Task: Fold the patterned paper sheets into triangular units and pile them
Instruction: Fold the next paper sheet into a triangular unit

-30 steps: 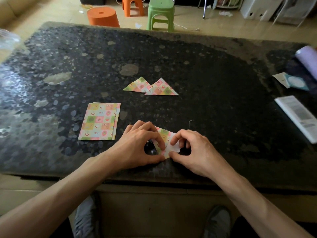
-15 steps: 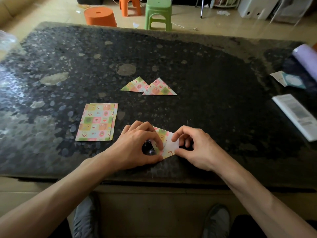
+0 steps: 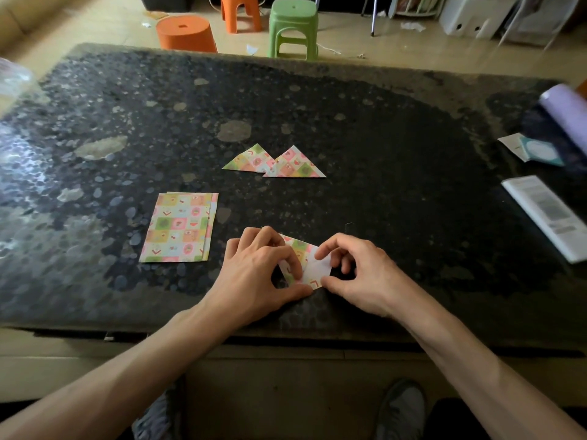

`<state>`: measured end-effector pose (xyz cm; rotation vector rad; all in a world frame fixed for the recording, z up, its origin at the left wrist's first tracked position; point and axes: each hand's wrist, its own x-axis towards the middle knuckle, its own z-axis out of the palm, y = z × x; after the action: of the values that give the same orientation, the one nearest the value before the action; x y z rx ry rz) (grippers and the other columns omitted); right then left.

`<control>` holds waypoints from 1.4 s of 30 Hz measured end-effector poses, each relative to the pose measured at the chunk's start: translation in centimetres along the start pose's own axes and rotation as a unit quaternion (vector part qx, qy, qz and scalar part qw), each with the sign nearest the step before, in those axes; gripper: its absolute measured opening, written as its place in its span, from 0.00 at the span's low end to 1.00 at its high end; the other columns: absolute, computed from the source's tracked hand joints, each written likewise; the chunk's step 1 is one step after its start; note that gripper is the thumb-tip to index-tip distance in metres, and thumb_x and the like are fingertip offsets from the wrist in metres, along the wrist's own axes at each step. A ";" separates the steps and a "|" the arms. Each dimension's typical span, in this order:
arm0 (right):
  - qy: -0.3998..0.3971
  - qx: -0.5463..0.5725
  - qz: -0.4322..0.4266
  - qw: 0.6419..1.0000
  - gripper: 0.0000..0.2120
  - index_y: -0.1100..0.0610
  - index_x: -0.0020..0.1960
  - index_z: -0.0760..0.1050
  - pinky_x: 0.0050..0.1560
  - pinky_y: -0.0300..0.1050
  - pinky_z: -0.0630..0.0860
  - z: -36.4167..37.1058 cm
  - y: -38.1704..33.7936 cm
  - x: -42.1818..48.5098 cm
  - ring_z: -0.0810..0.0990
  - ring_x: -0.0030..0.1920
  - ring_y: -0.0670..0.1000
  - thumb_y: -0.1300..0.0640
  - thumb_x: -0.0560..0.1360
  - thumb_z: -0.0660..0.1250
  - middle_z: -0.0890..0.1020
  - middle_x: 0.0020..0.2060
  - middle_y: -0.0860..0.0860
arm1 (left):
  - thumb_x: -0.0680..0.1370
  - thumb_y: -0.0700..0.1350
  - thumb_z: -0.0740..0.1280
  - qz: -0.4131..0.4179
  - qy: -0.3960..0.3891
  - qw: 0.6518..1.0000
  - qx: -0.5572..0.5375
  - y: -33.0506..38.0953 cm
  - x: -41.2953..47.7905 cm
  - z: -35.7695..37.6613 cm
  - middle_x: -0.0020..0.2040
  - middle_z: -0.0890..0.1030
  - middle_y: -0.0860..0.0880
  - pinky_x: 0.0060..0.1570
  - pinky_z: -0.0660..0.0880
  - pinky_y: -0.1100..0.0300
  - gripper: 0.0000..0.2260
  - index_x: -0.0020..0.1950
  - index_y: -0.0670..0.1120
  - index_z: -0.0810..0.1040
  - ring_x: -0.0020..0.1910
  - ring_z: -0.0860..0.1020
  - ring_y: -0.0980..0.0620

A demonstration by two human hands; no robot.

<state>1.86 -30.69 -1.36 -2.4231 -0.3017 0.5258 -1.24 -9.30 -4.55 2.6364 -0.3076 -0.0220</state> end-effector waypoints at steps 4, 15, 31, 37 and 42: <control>0.033 0.036 -0.010 0.999 0.17 0.40 0.55 0.76 0.38 0.33 0.73 0.0 0.2 0.2 0.79 0.43 0.44 0.54 0.73 0.78 0.77 0.48 0.43 | 0.68 0.75 0.64 0.013 0.001 1.000 0.000 0.0 0.0 -0.1 0.55 0.69 0.62 0.58 0.56 0.59 0.20 0.48 0.62 0.79 0.62 0.64 0.58; 0.084 0.005 -0.019 0.996 0.14 0.40 0.62 0.76 0.36 0.33 0.73 0.7 0.0 0.3 0.78 0.39 0.43 0.45 0.78 0.72 0.79 0.45 0.41 | 0.65 0.63 0.79 0.075 -0.033 0.996 -0.040 -0.9 0.9 -1.6 0.69 0.65 0.60 0.56 0.71 0.64 0.33 0.68 0.62 0.73 0.66 0.68 0.60; 0.073 -0.014 -0.026 0.997 0.22 0.38 0.68 0.71 0.37 0.33 0.70 0.8 0.2 -0.3 0.77 0.40 0.43 0.48 0.77 0.74 0.77 0.44 0.41 | 0.73 0.65 0.69 0.034 0.053 0.998 -0.004 -0.3 0.8 -0.7 0.66 0.73 0.55 0.65 0.72 0.56 0.34 0.77 0.55 0.67 0.66 0.70 0.55; 0.087 -0.019 -0.040 0.995 0.20 0.38 0.66 0.72 0.37 0.33 0.71 1.1 0.2 -0.4 0.77 0.41 0.42 0.45 0.77 0.73 0.77 0.44 0.41 | 0.70 0.70 0.71 0.023 0.036 0.999 0.000 0.1 1.1 -0.5 0.68 0.73 0.57 0.61 0.65 0.63 0.41 0.78 0.55 0.67 0.67 0.68 0.57; 0.101 -0.028 -0.051 0.993 0.23 0.38 0.65 0.71 0.41 0.36 0.77 1.0 0.5 -0.7 0.78 0.43 0.43 0.47 0.75 0.76 0.76 0.47 0.40 | 0.78 0.56 0.70 0.028 0.033 0.999 -0.002 0.6 1.7 -0.7 0.67 0.77 0.56 0.60 0.68 0.63 0.30 0.79 0.55 0.67 0.66 0.73 0.55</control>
<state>0.85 -30.79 -2.18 -2.4758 -0.3542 0.2285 0.36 -9.89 -3.61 2.6164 -0.3591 0.0818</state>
